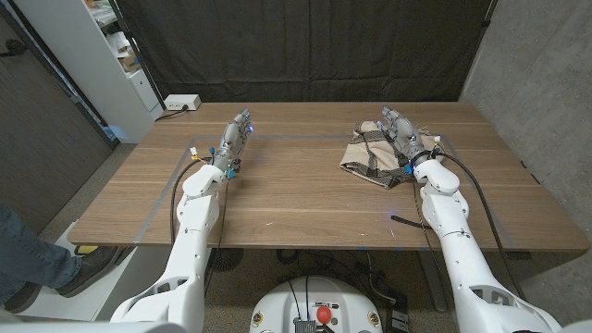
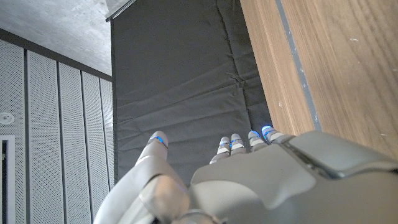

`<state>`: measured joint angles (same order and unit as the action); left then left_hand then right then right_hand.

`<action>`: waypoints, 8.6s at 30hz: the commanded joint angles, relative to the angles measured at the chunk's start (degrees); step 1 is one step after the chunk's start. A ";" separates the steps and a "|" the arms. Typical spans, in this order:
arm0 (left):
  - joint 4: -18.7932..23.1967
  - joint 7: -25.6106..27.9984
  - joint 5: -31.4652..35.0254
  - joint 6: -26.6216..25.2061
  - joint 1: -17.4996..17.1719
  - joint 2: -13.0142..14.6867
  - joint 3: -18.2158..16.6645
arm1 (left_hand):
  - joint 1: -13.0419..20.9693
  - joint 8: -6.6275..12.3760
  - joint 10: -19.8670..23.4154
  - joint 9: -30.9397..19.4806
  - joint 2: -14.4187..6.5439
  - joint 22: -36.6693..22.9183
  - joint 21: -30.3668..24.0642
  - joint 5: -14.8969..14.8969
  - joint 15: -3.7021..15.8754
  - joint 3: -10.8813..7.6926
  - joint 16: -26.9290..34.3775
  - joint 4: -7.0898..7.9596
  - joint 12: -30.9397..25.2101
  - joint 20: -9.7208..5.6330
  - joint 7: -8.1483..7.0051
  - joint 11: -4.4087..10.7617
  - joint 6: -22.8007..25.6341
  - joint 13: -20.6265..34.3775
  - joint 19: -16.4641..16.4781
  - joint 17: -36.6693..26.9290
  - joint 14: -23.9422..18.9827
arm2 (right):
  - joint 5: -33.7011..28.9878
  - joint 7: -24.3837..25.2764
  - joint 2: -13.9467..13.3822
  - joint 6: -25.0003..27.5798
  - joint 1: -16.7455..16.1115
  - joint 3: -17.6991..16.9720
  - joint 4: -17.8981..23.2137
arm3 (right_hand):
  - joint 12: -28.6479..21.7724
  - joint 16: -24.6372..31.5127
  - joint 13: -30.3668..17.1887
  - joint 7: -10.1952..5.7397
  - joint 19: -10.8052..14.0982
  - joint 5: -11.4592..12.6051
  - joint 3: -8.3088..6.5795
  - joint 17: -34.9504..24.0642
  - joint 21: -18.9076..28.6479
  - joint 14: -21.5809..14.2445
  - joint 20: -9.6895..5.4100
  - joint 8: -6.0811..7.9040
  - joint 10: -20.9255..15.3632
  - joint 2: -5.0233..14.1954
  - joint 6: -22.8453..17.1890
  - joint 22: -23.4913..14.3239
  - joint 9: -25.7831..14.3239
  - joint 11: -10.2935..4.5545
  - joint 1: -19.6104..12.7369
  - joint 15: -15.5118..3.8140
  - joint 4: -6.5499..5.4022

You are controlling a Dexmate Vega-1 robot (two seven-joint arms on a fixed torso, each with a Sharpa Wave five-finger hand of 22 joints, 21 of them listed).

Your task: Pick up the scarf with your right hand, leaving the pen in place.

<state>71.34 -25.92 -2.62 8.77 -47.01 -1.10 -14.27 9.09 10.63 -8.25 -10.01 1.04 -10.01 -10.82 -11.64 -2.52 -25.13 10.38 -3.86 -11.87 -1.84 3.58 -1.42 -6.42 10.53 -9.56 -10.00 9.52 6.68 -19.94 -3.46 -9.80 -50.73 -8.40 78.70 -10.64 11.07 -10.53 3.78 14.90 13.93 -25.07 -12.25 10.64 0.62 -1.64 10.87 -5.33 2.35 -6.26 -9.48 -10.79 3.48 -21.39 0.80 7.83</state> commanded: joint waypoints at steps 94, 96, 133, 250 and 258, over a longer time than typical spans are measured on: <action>2.43 -2.19 3.71 0.21 -0.20 -0.30 0.56 | 0.60 0.26 0.60 -0.14 -0.45 -0.28 -0.12 0.41 -0.07 0.53 0.38 -1.39 -0.19 1.44 -0.39 -0.36 2.02 0.29 -5.57 -0.33 2.46 | -38.95 19.78 -5.58 -3.69 -7.82 4.23 16.64 | -0.21 0.56 -0.52 -6.97 -5.21 0.97 1.93 0.15 -0.30 -2.73 7.48 0.93 -2.01 -4.44 -4.78 -0.15 -0.43 -5.75 1.23 1.30 0.24; 2.18 -2.15 3.39 0.20 -0.11 -0.54 0.38 | 0.61 0.23 0.54 -0.14 -0.50 -0.28 -0.08 0.41 -0.09 0.53 0.30 -1.41 -0.16 1.16 -0.38 -0.33 1.96 0.29 -5.74 -0.33 2.64 | -39.92 19.98 -6.00 -3.34 -7.89 4.52 16.92 | -0.29 0.68 -0.56 -7.61 -4.91 1.38 2.42 0.09 -0.07 -2.58 10.23 0.83 -1.84 -5.33 -4.68 -0.14 -0.44 -5.86 1.77 2.15 0.14; -1.17 -2.66 3.76 1.31 1.97 -0.50 -0.44 | 0.74 0.19 -0.16 -0.16 -1.18 -0.31 -0.16 0.49 0.06 0.50 0.23 -1.69 0.10 0.91 -0.51 -0.31 2.15 0.31 -6.49 -0.36 3.24 | -59.30 24.70 -10.45 8.86 -7.76 11.76 22.72 | 0.05 0.01 -0.77 -9.27 -7.10 5.00 4.91 0.18 -0.67 1.19 13.98 -0.03 2.48 -9.88 0.03 -0.22 -0.50 -2.72 3.14 4.29 0.21; -7.13 -3.73 5.73 1.97 4.77 -0.78 -2.16 | 0.69 0.33 -0.50 -0.21 -1.99 -0.36 -0.29 0.71 -0.18 0.80 0.22 -2.26 0.14 2.08 -0.23 -0.23 3.64 0.33 -7.51 -0.41 3.95 | -79.76 -7.73 -11.51 37.41 3.53 24.81 19.14 | -0.07 0.18 -0.51 -5.70 -9.30 10.87 11.11 0.70 0.47 9.35 14.08 -0.16 17.49 -11.25 16.27 -0.57 -0.31 0.89 3.93 8.58 -0.44; -7.30 -3.62 5.99 1.93 4.89 -0.85 -2.01 | 0.69 0.35 -0.43 -0.20 -2.06 -0.37 -0.30 0.71 -0.22 0.82 0.27 -2.30 0.10 2.11 -0.24 -0.17 3.79 0.33 -7.58 -0.41 3.90 | -79.89 -7.96 -11.76 37.74 3.86 25.06 18.50 | -0.22 0.19 -0.50 -5.83 -9.30 10.95 11.27 0.71 0.43 9.49 14.09 0.11 17.30 -11.22 15.76 -0.56 -0.30 0.75 3.83 8.61 -0.41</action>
<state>64.32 -29.53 3.12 10.91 -42.27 -1.96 -16.45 9.61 10.63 -8.45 -10.00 -0.41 -10.26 -10.81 -10.93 -2.53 -24.17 10.61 -5.77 -11.83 -0.20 3.37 -1.64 -2.96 10.51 -9.96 -10.25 9.92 -73.06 -27.66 -14.94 27.48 -47.35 16.20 98.18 -10.65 11.07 -10.93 -2.15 5.28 24.59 -13.90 -11.46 10.86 9.64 12.27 10.42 9.72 -9.20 9.53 -9.73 -10.94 3.81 -17.54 9.19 7.40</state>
